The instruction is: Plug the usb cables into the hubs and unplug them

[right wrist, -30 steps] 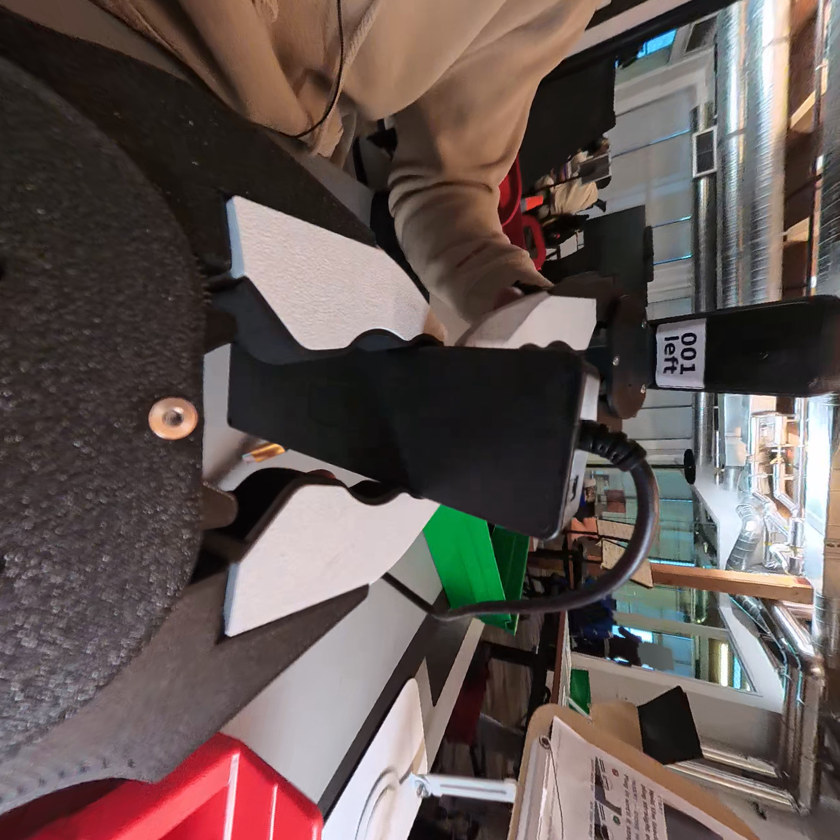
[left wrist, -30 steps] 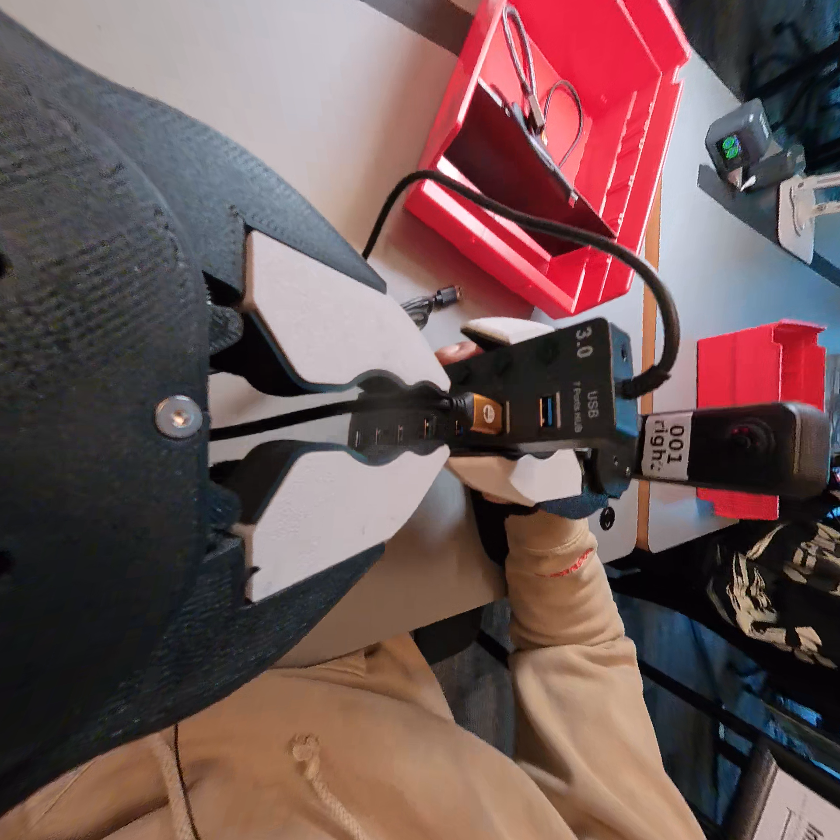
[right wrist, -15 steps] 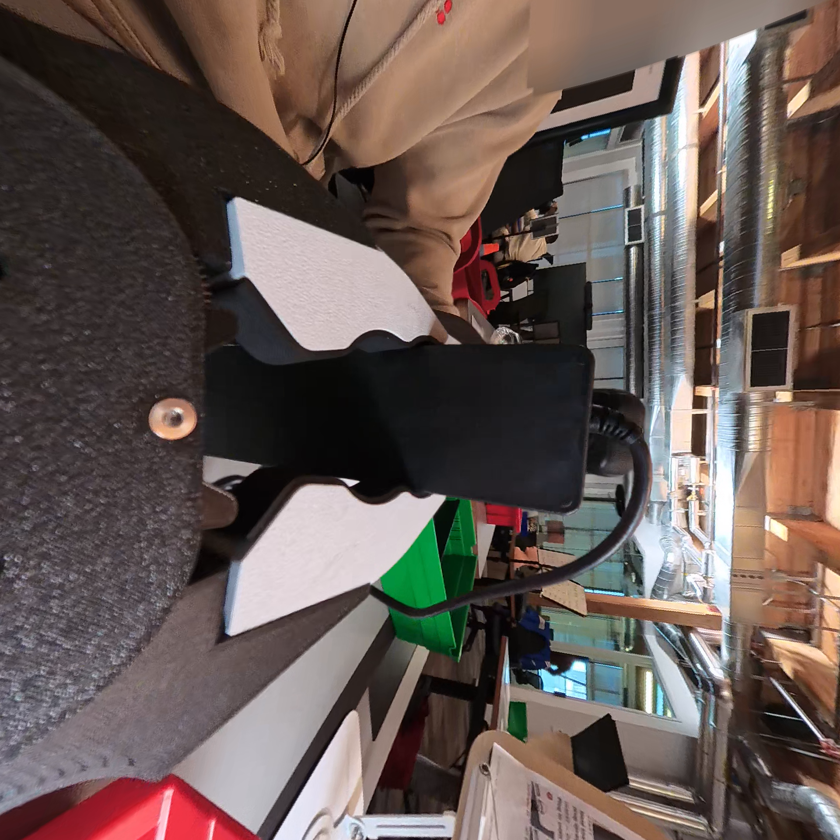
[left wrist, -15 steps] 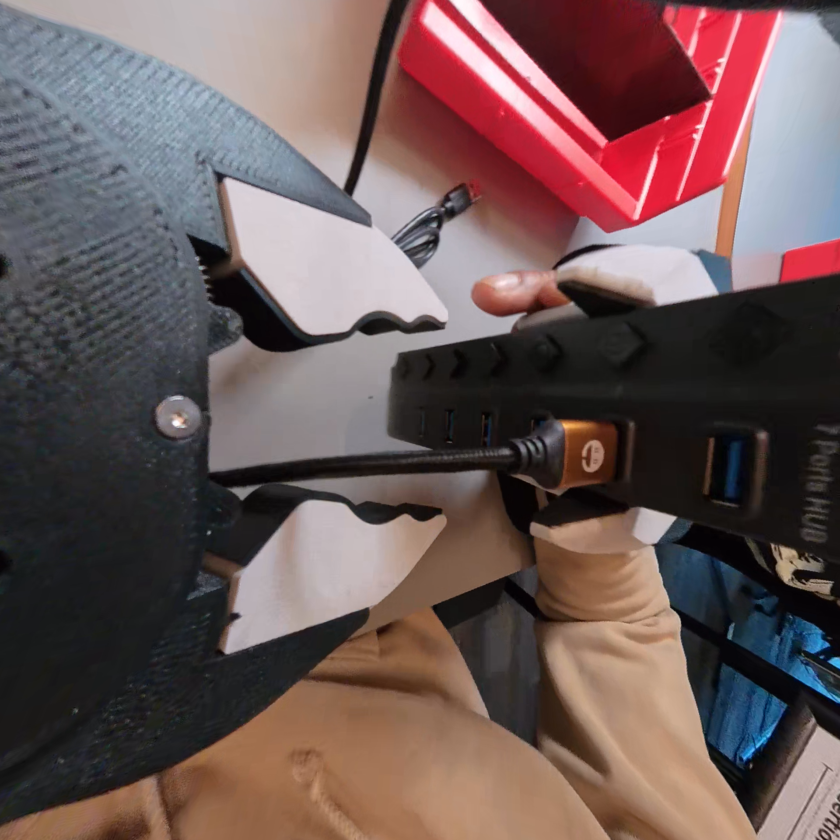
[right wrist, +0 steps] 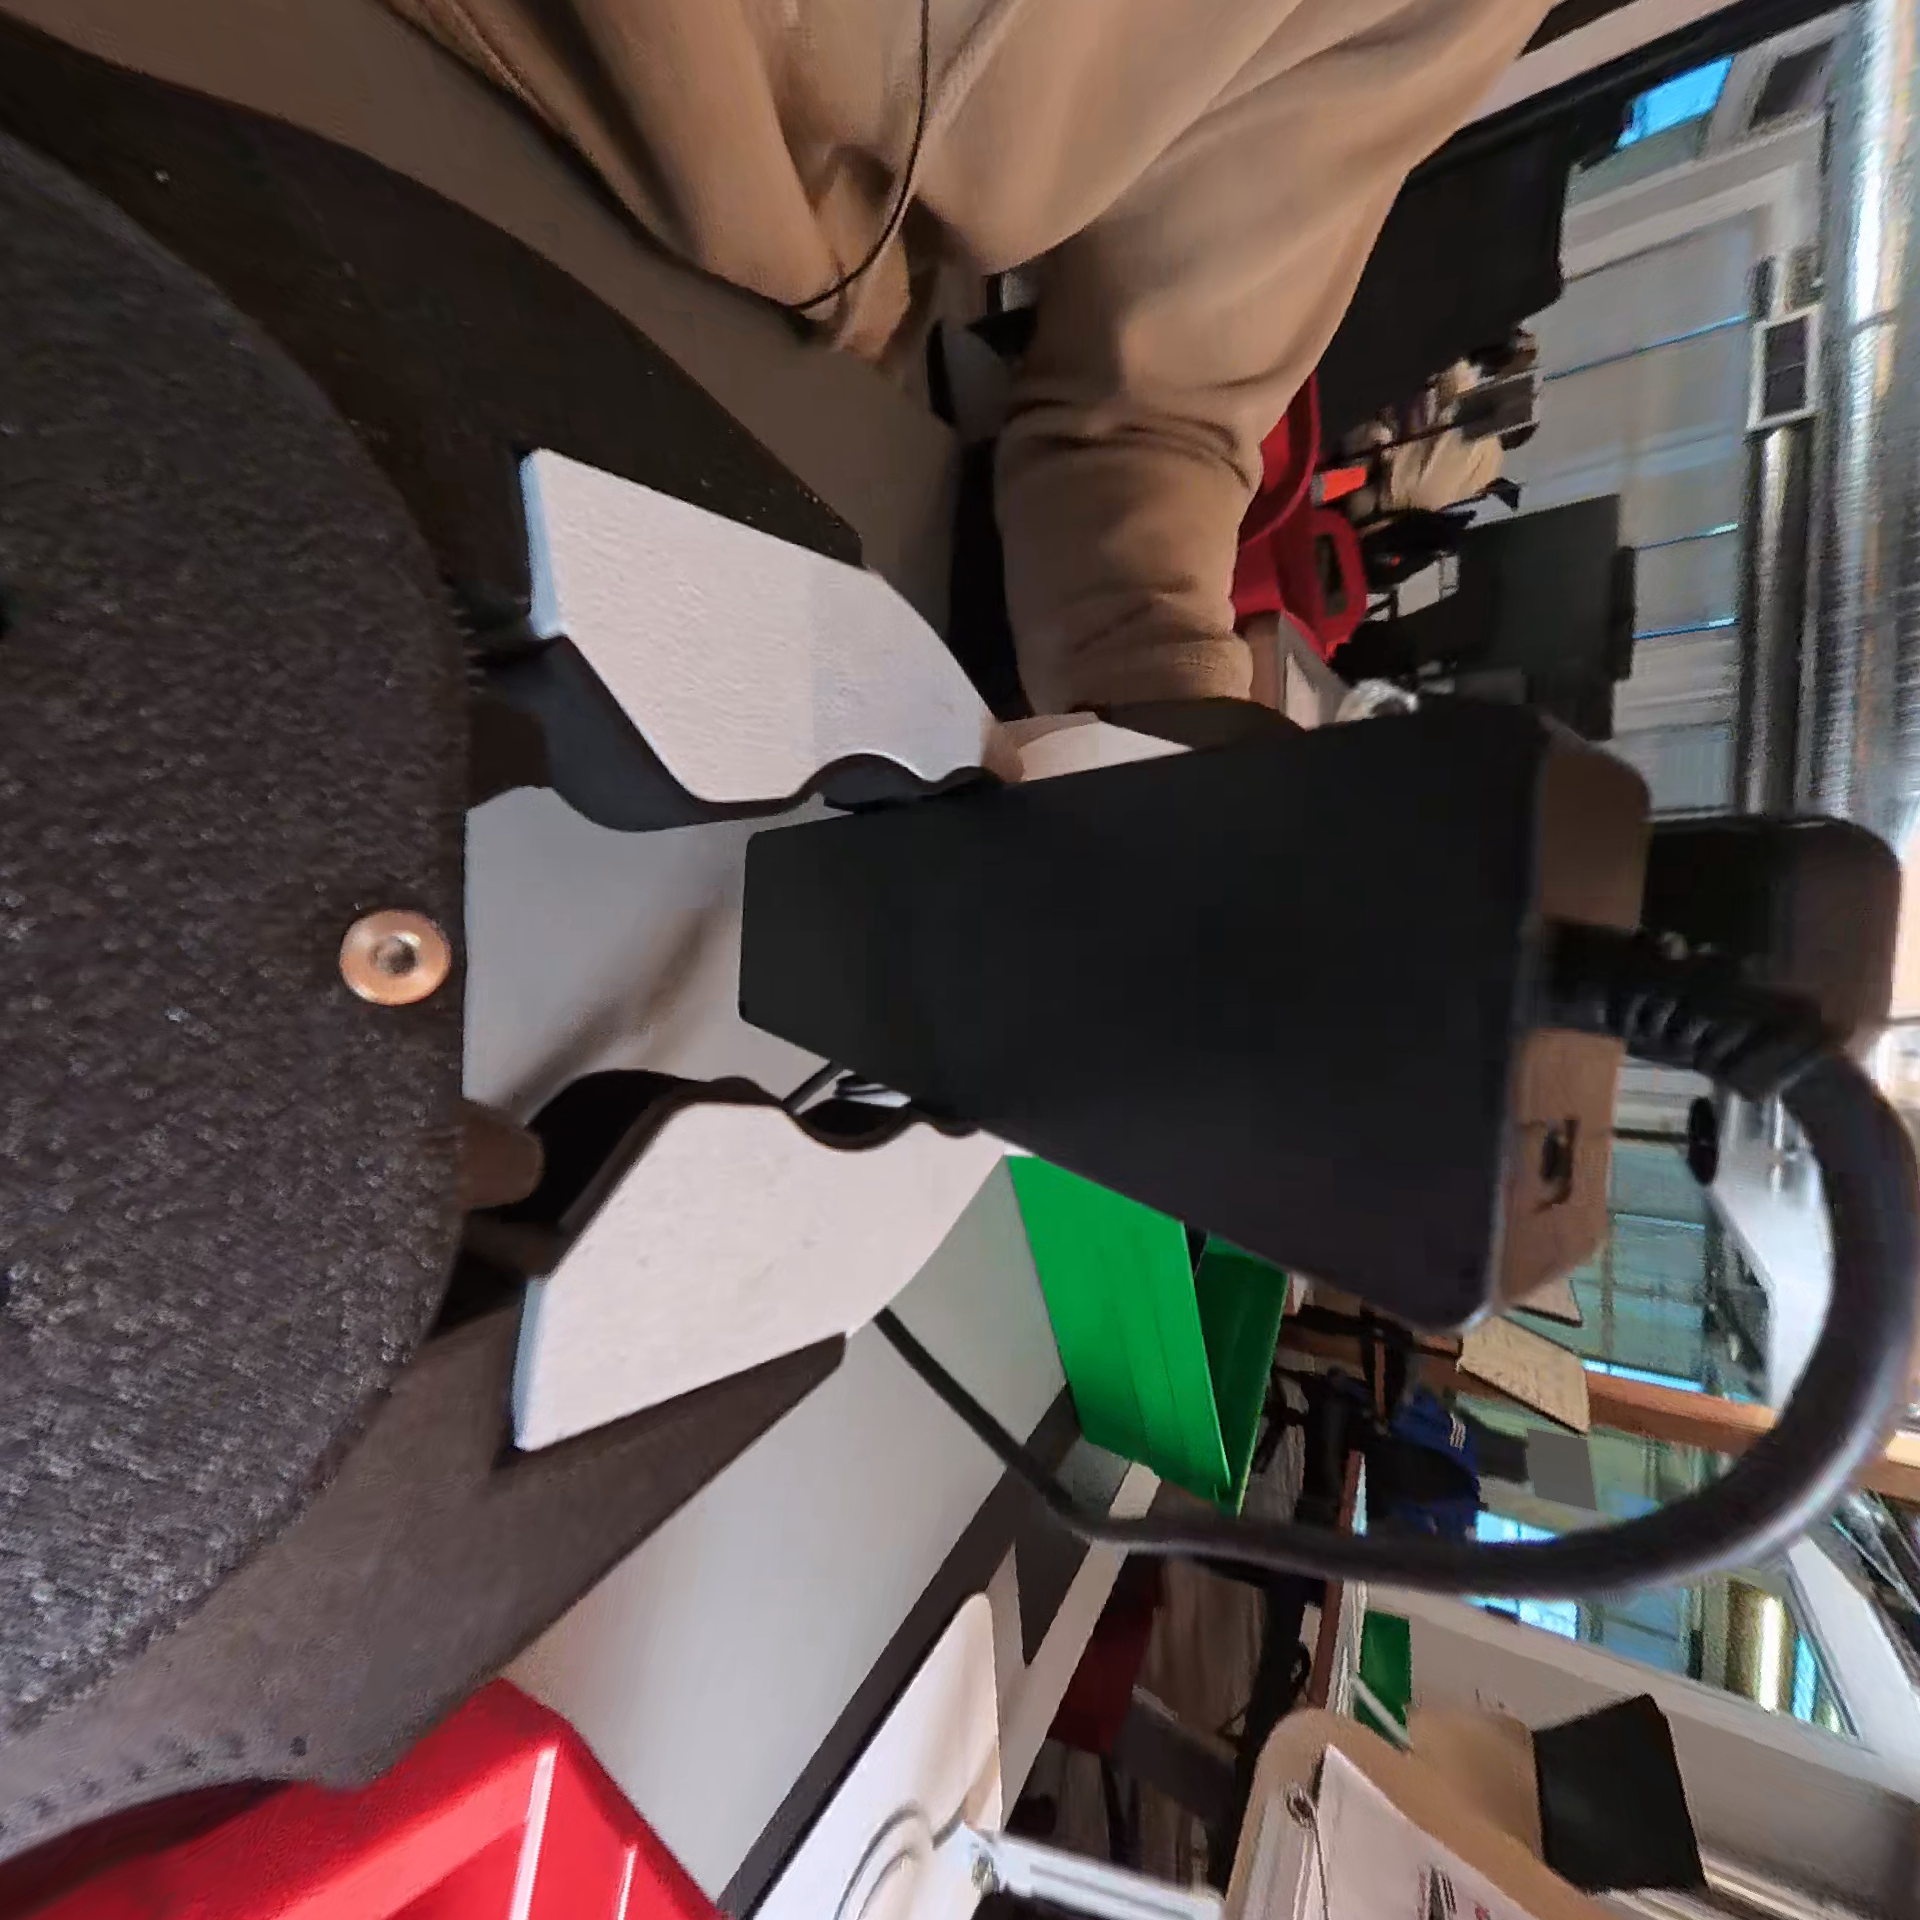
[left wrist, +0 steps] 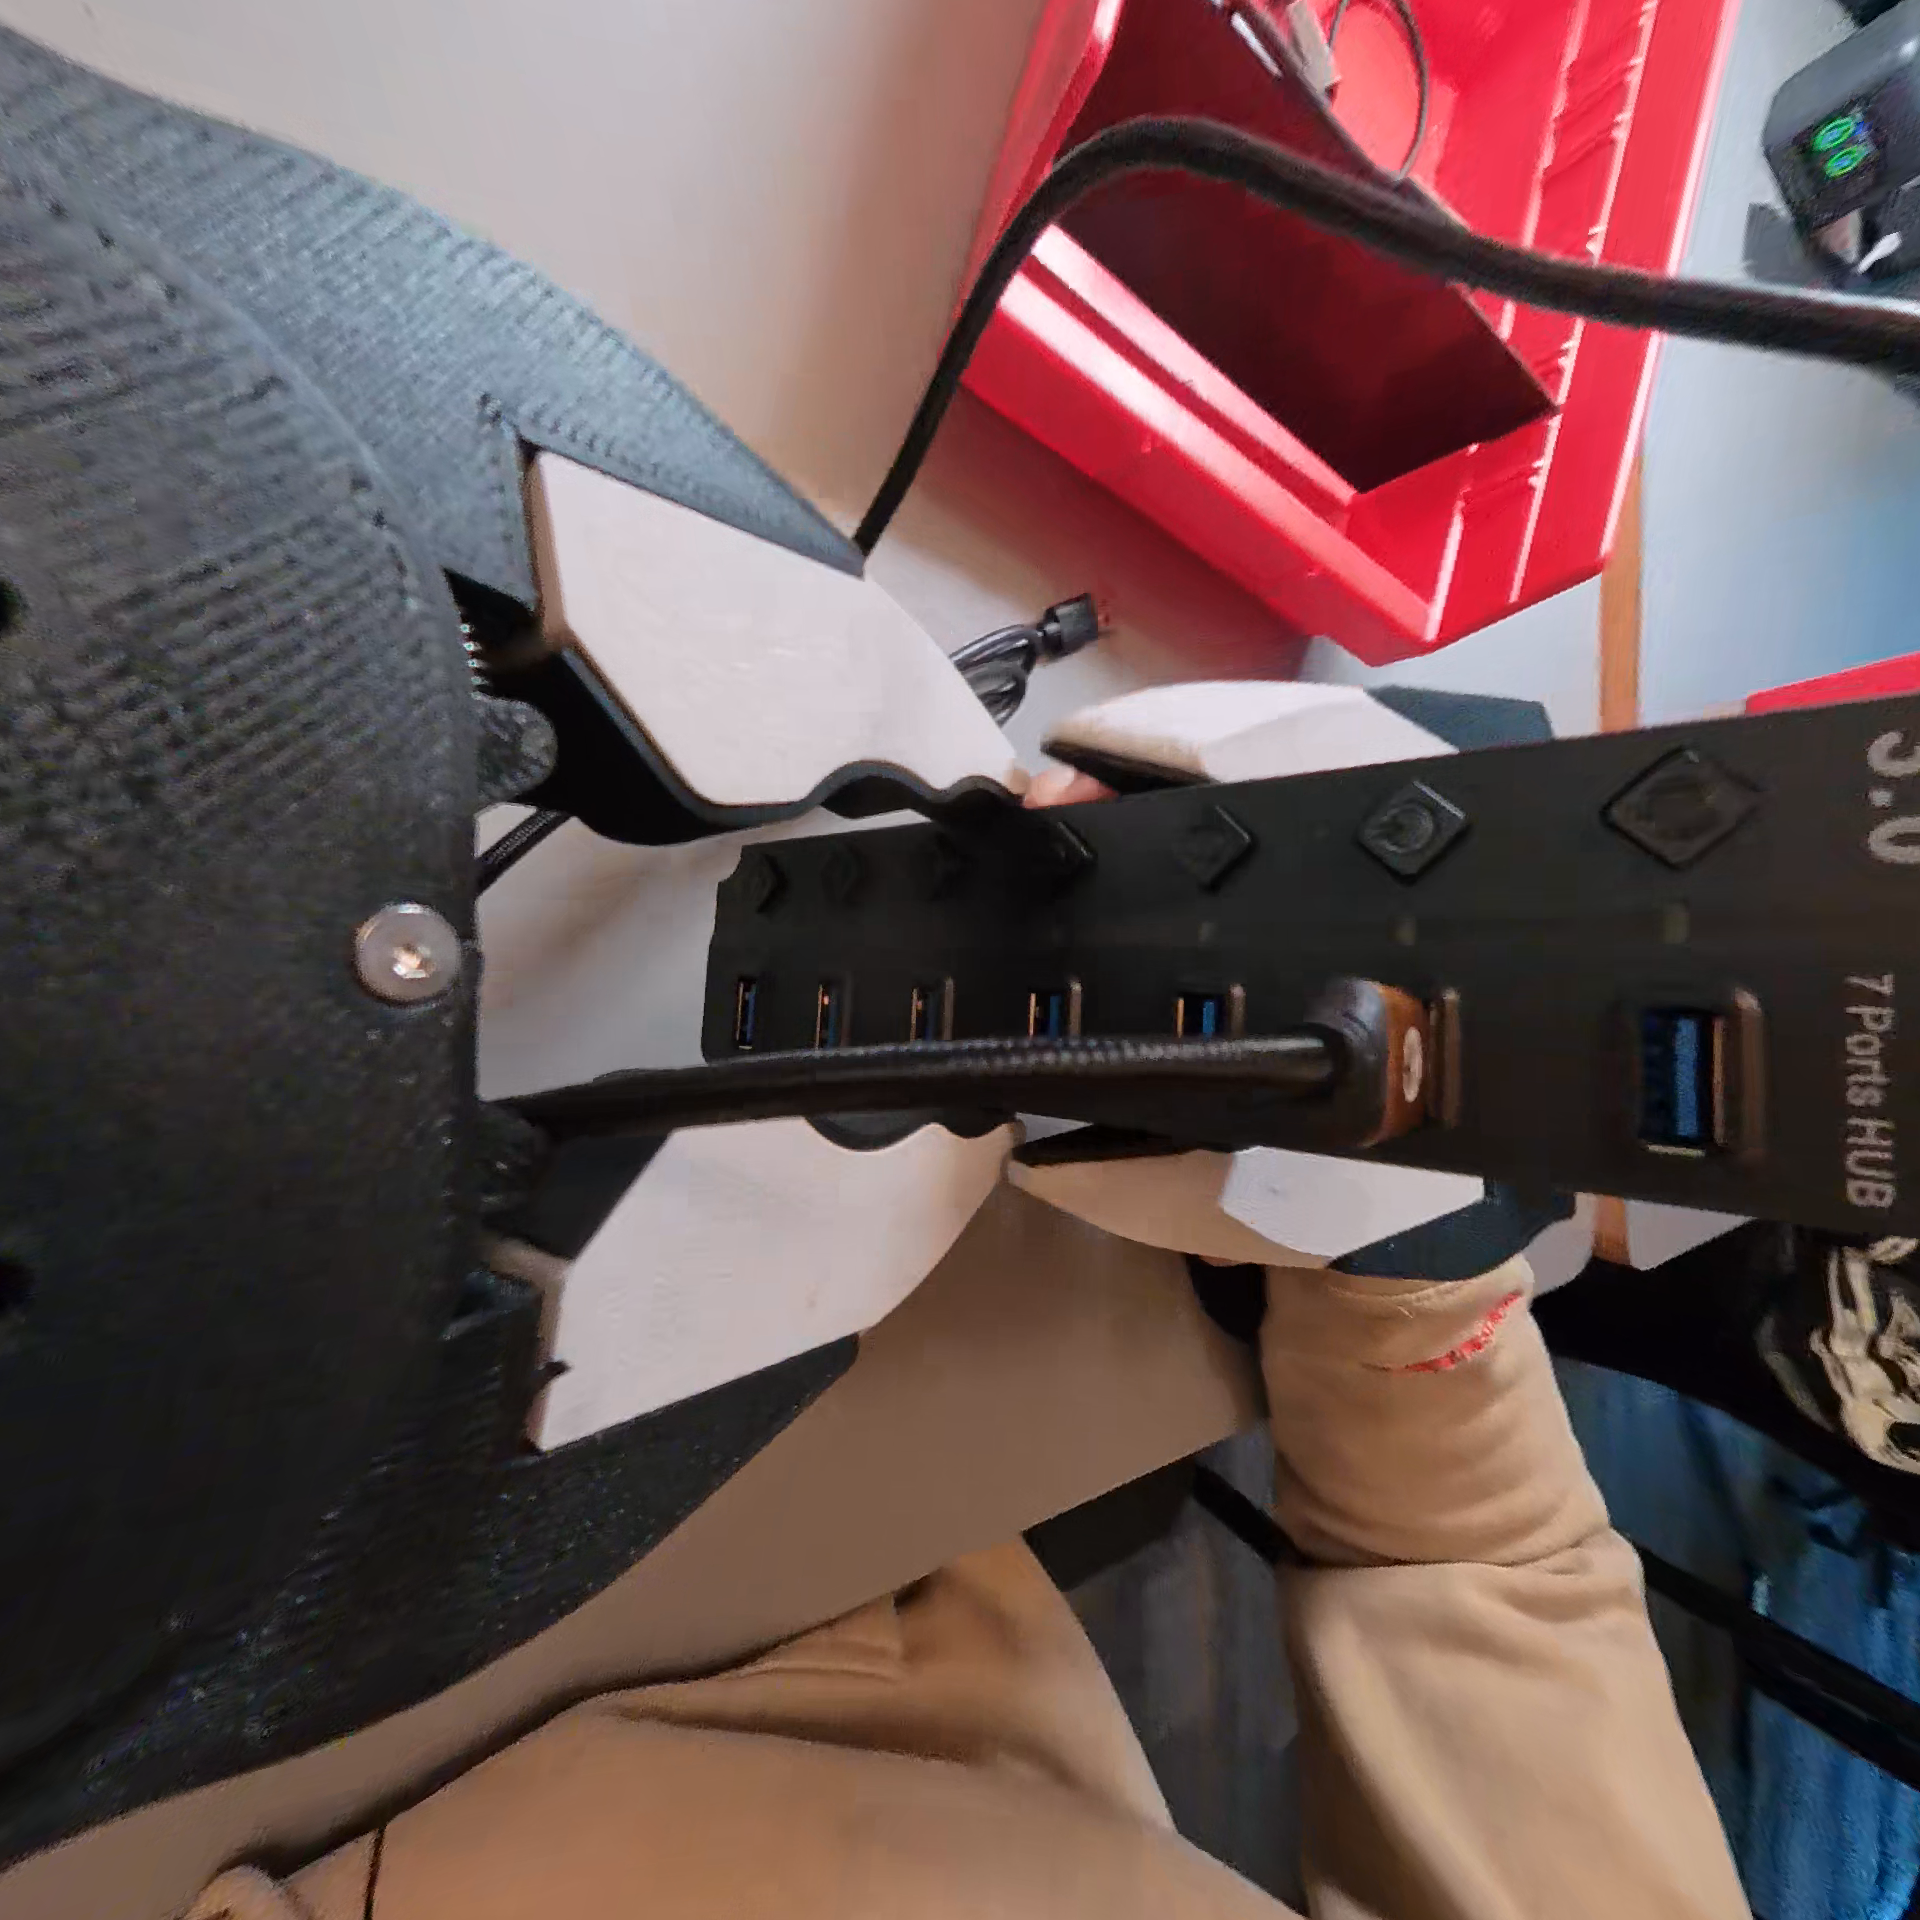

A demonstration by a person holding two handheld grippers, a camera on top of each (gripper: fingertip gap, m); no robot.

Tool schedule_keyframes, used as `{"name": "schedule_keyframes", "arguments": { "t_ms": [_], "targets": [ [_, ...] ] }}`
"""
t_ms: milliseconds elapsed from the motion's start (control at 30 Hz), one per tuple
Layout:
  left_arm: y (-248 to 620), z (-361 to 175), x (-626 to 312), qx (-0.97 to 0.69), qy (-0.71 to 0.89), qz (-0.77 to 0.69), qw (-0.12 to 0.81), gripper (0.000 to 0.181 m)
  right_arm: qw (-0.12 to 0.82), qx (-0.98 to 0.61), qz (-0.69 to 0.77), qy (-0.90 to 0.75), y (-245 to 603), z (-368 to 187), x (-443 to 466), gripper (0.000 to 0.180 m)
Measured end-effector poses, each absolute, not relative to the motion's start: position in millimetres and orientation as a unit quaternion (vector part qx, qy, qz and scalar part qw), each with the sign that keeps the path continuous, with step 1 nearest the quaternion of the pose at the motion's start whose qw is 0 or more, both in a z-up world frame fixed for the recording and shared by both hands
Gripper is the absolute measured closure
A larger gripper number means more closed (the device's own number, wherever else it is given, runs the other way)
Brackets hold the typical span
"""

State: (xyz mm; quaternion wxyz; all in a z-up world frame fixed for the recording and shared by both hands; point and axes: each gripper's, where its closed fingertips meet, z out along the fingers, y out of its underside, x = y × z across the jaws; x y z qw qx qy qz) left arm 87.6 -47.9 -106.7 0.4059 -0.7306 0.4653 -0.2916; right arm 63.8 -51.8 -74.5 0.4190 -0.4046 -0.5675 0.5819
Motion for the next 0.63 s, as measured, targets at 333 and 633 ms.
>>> {"name": "schedule_keyframes", "arguments": {
  "t_ms": [333,633],
  "targets": [
    [-54,-65,66,-0.711,0.441,-0.317,0.446,0.120,0.435,-0.404,0.597,-0.539,-44,-62,70,0.126],
    [-56,-1,-146,-0.813,0.259,-0.109,0.510,0.131,0.427,-0.419,0.630,-0.495,-26,-60,75,0.126]
  ]
}}
